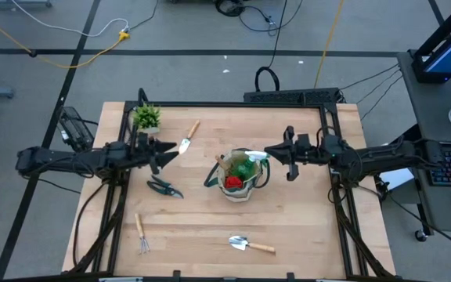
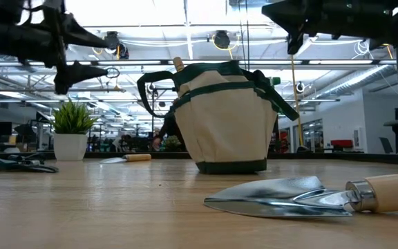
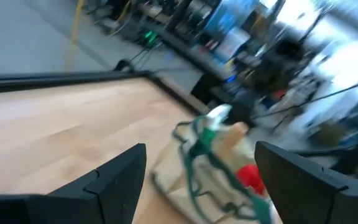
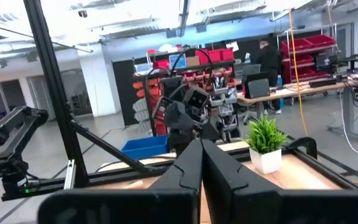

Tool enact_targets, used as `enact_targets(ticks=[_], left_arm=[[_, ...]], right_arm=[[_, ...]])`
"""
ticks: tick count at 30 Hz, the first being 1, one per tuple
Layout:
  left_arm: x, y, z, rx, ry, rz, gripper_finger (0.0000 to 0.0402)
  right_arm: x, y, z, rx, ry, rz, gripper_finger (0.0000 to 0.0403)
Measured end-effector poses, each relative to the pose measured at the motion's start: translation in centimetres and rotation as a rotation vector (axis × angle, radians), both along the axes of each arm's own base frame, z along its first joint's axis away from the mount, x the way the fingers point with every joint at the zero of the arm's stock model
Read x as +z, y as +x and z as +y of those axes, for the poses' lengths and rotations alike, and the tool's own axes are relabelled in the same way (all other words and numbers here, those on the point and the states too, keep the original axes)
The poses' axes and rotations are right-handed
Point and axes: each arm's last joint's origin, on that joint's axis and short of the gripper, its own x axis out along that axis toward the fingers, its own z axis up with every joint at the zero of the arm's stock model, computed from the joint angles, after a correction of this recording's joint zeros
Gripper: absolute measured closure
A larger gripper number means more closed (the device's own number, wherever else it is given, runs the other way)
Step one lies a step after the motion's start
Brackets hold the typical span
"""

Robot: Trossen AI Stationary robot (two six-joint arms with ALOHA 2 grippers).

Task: Pick & Place Garden tools in Gardening bag
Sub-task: Put the top light brown trowel into the light brown gardening bag

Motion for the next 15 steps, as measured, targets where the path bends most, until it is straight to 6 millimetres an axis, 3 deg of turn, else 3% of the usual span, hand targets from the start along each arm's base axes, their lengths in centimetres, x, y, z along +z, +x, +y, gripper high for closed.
enact_targets(ticks=[7,15], left_arm=[[2.2,2.2,0.6,0.138,0.028,0.337,0.0094],[3.1,5.6,2.3,0.241,0.02,0.625,0.0094]], right_arm=[[0.0,-0.1,0.0,0.003,0.0,-0.013,0.0403],[0.1,-0.1,0.0,0.004,0.003,-0.023,0.0403]])
